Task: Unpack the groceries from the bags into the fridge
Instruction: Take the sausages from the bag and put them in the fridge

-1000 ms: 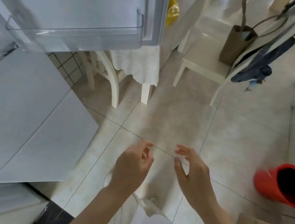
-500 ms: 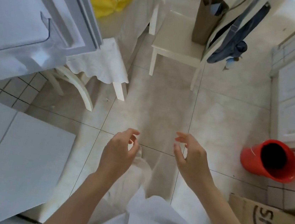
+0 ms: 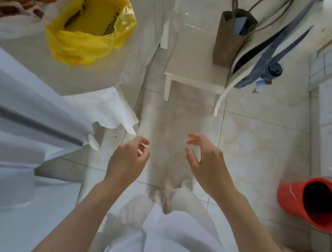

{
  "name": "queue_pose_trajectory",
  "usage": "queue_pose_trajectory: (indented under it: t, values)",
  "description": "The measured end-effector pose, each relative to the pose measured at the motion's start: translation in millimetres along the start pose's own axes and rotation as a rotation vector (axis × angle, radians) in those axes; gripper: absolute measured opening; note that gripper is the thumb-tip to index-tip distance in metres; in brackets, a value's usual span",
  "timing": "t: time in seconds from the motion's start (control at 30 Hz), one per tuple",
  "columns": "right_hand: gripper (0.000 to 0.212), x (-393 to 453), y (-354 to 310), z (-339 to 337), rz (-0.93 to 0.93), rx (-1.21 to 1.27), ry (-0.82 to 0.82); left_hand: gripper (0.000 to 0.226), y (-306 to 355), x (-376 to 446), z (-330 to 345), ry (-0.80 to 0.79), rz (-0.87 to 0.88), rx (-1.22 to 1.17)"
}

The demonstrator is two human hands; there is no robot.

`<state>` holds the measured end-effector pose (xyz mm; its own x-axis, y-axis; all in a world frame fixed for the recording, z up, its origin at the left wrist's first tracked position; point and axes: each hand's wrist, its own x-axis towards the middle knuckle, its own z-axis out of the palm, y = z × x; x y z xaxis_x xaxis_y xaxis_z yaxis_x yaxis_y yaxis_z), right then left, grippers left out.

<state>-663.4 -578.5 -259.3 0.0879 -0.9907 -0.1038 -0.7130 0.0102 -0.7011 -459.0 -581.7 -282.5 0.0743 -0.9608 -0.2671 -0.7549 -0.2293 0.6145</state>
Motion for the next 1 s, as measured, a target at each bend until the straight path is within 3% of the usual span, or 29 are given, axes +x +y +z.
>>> queue_pose_trajectory:
  t: [0.13,0.57,1.0]
  values:
    - [0.033,66,13,-15,-0.043,0.012,-0.025,0.014,15,51,5,0.049,-0.057,-0.017]
    - [0.033,308,23,-82,-0.376,-0.144,-0.316,0.017,94,195,9,0.295,-0.33,-0.155]
    - [0.035,473,-51,-15,-0.522,-0.128,-0.487,0.016,48,297,-59,0.474,-0.52,-0.194]
